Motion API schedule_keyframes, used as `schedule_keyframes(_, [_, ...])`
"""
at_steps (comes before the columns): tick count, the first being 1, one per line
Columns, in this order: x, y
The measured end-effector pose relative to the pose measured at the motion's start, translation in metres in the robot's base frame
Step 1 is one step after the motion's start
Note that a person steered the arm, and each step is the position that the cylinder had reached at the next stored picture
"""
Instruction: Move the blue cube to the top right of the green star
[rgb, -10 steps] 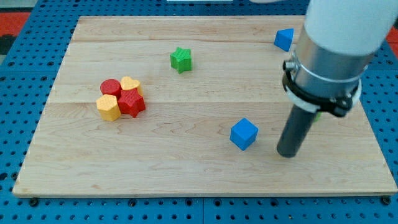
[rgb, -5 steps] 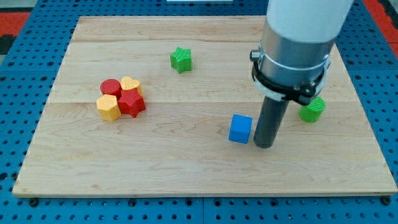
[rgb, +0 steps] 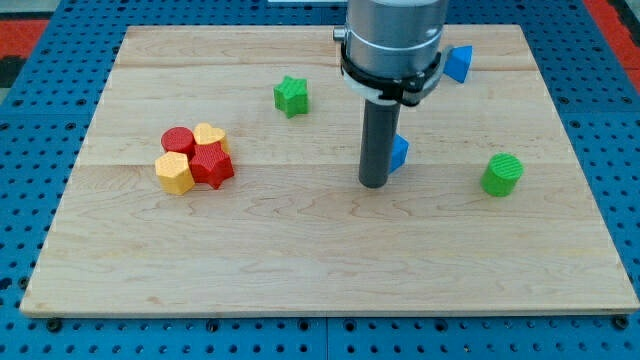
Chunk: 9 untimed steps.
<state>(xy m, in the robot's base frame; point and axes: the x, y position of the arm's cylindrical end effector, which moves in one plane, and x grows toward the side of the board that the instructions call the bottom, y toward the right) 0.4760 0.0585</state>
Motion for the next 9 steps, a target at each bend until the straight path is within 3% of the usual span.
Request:
schedule_keyframes(1, [0.003, 0.029])
schedule_keyframes(2, [-0.03, 0.038])
schedule_keyframes(3, [-0.088, 0.005])
schedule_keyframes(4, [-0.12, -0.036])
schedule_keyframes(6, [-0.089, -0.043])
schedule_keyframes(9, [-0.151, -0.061])
